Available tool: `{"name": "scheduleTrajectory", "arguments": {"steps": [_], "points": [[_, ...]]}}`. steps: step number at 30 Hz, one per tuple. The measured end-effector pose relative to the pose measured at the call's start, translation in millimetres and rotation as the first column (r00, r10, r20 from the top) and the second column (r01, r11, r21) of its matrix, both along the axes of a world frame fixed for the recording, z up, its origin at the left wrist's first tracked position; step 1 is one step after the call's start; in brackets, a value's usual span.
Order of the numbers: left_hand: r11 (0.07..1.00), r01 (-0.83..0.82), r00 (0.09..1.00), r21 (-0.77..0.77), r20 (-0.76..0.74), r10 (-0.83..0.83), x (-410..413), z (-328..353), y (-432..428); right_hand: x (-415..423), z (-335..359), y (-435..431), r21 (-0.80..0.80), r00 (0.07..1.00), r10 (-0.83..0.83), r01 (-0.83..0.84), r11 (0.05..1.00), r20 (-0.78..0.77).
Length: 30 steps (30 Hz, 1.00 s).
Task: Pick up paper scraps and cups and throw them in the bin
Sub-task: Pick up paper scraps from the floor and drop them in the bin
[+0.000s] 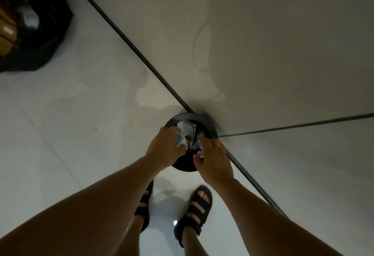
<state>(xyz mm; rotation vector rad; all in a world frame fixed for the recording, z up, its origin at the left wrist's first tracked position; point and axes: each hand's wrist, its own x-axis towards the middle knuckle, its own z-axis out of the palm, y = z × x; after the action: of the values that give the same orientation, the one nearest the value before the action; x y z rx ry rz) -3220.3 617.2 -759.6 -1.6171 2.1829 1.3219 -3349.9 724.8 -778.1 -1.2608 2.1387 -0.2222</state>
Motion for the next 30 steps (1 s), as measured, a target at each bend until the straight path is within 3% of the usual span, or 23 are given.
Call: {"name": "scheduleTrajectory", "arguments": {"steps": [6,12,17,24,30], "points": [[0.996,0.093,0.994,0.002,0.053,-0.093,5.3,-109.2,-4.5,18.9,-110.4,-1.8,0.084,0.995,-0.096,0.094,0.992,0.020],[0.981,0.194,0.969,0.024,0.148,-0.196,25.8,-111.3,-5.4,27.9,-108.6,7.3,0.136,0.971,-0.239,0.233,0.963,0.030],[0.964,0.262,0.947,0.044,0.177,-0.266,31.8,-44.1,-19.0,26.3,-37.6,18.4,0.168,0.948,-0.316,0.307,0.937,0.028],[0.925,0.378,0.925,-0.037,0.060,-0.376,11.2,105.8,-18.9,27.3,107.8,51.5,0.165,0.889,-0.458,0.452,0.876,-0.007],[0.797,0.599,0.800,-0.072,0.021,-0.600,-24.7,214.9,19.2,40.5,223.7,111.7,0.091,0.786,-0.615,0.618,0.781,-0.062]]}}
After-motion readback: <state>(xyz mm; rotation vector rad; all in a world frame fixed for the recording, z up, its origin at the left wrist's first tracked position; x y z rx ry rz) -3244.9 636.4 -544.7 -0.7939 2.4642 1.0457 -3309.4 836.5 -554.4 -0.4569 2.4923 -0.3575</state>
